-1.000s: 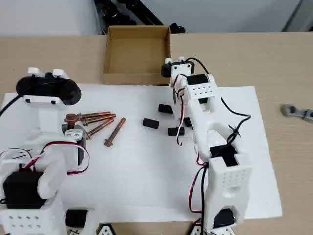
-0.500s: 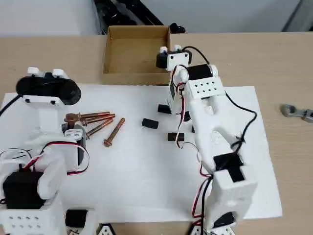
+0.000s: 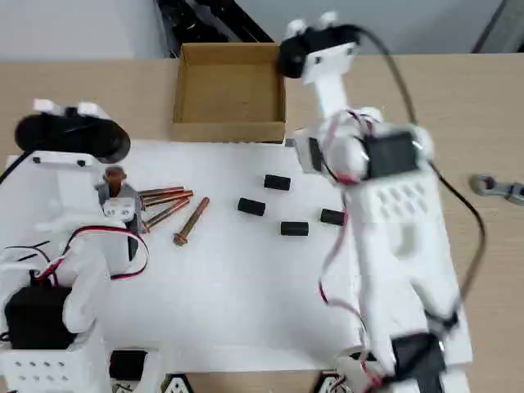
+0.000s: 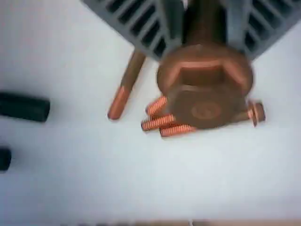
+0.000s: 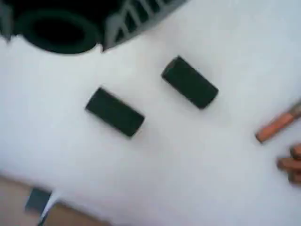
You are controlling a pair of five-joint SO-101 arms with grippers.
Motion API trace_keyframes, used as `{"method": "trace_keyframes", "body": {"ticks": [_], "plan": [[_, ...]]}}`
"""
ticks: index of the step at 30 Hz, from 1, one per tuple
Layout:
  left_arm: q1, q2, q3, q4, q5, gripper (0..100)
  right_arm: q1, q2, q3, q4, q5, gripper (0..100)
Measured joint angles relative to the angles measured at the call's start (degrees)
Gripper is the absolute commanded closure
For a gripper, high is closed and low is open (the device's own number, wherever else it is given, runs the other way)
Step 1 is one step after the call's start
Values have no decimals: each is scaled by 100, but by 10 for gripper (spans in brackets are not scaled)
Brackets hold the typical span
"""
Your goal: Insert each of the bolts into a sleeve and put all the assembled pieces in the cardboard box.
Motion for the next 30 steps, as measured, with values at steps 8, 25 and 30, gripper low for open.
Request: {"method": "trace_keyframes", "body": {"ticks": [8,25,30], "plan": [[0,0,0,-1116,0,995,-9,-2576,-9,141,0,956],[1292,0,0,-1626,-9,995,18,-6796,4651,-264,0,996],[1618,0,0,-2013,-18,995,-9,-7886,6163,-1767,-273,996]]}}
